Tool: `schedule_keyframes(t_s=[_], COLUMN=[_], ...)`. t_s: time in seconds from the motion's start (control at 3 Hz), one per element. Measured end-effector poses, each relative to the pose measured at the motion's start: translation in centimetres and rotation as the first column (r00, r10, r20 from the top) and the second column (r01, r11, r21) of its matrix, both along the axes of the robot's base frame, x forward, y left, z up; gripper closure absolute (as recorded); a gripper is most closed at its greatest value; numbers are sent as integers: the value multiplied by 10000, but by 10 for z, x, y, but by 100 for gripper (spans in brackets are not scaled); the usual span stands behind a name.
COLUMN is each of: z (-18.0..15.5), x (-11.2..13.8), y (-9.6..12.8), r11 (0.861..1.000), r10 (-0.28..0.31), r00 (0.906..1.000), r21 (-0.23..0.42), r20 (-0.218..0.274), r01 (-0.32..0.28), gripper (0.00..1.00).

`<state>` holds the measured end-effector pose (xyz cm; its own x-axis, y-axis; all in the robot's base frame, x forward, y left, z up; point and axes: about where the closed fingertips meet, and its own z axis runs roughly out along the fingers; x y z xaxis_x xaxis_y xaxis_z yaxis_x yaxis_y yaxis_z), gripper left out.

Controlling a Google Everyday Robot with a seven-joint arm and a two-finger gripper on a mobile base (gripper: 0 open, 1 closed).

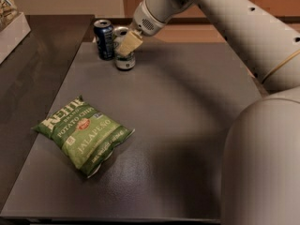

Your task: Move 7up can near pepsi can

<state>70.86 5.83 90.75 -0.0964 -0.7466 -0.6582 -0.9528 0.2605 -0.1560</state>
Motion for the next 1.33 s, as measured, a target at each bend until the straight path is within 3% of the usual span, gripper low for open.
schedule_keyframes(t_s=[0.67,1.0,1.33], z=[-10,-13,-13], x=[5,5,5], y=[3,5,5], r11=[9999,9999,9999], r10=[11,45,46], r00=[9999,9998,9998], r21=[-133,-141,-142], r20=[-146,-184,-185], r01=[-13,-48,-49], gripper=[15,0,0])
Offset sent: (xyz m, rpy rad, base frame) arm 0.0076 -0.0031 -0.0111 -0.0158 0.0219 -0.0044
